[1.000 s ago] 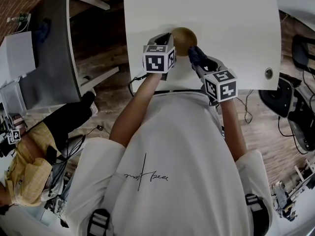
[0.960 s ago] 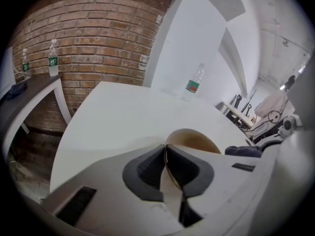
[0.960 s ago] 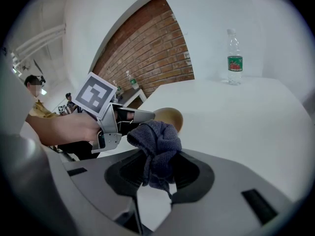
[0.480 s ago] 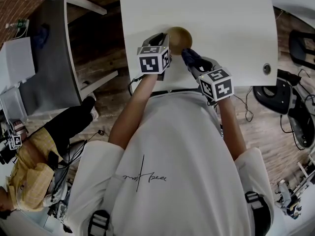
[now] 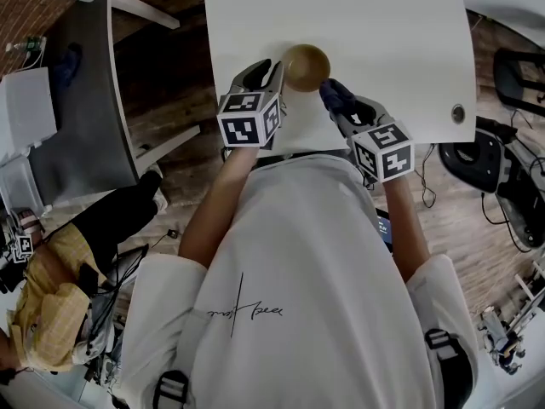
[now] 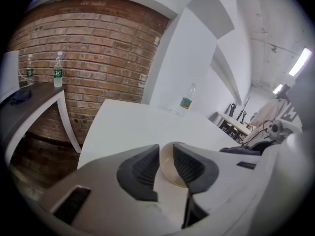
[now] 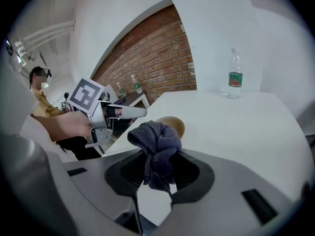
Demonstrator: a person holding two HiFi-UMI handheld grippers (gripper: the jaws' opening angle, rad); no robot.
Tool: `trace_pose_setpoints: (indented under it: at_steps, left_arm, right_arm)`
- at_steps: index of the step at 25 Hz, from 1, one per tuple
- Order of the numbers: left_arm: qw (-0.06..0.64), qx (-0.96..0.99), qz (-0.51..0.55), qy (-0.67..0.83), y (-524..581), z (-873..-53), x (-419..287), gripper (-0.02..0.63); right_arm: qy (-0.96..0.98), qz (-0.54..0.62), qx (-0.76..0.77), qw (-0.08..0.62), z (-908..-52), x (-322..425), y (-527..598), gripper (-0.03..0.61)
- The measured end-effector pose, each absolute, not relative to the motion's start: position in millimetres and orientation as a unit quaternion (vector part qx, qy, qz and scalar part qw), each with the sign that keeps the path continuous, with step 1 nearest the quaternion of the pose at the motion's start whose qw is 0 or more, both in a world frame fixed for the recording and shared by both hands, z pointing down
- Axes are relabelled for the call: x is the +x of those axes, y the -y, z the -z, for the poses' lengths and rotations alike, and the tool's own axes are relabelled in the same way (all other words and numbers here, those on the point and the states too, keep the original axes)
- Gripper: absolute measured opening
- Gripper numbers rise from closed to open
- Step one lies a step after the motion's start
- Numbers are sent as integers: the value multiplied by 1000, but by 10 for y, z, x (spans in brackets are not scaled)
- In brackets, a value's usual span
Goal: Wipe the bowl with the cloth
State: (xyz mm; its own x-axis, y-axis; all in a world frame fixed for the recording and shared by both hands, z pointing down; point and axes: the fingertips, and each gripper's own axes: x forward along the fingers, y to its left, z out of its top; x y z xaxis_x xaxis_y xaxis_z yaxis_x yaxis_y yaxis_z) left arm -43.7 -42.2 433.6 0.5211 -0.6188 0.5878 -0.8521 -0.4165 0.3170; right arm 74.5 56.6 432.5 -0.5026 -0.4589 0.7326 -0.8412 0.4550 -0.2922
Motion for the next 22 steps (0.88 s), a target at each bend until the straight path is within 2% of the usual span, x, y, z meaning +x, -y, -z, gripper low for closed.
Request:
trace_pose_setpoints:
  at_steps: [7, 13, 17, 22]
  left_arm:
    - [295, 841, -164, 422, 151, -4053, -358, 97]
    - [294, 855, -142, 403, -53, -3843, -433, 53]
    - [277, 866, -134, 394, -120, -3720, -485, 51]
    - [262, 879, -121, 380, -240, -3564, -460, 23]
  right_arm:
    - [810, -294, 419, 287, -4103, 833, -582, 110]
    - [818, -277, 419, 280, -3983, 681, -627, 111]
    - [818, -271, 427, 272, -3902, 615, -644, 110]
    - [830, -256, 436, 236, -3696, 651, -656, 110]
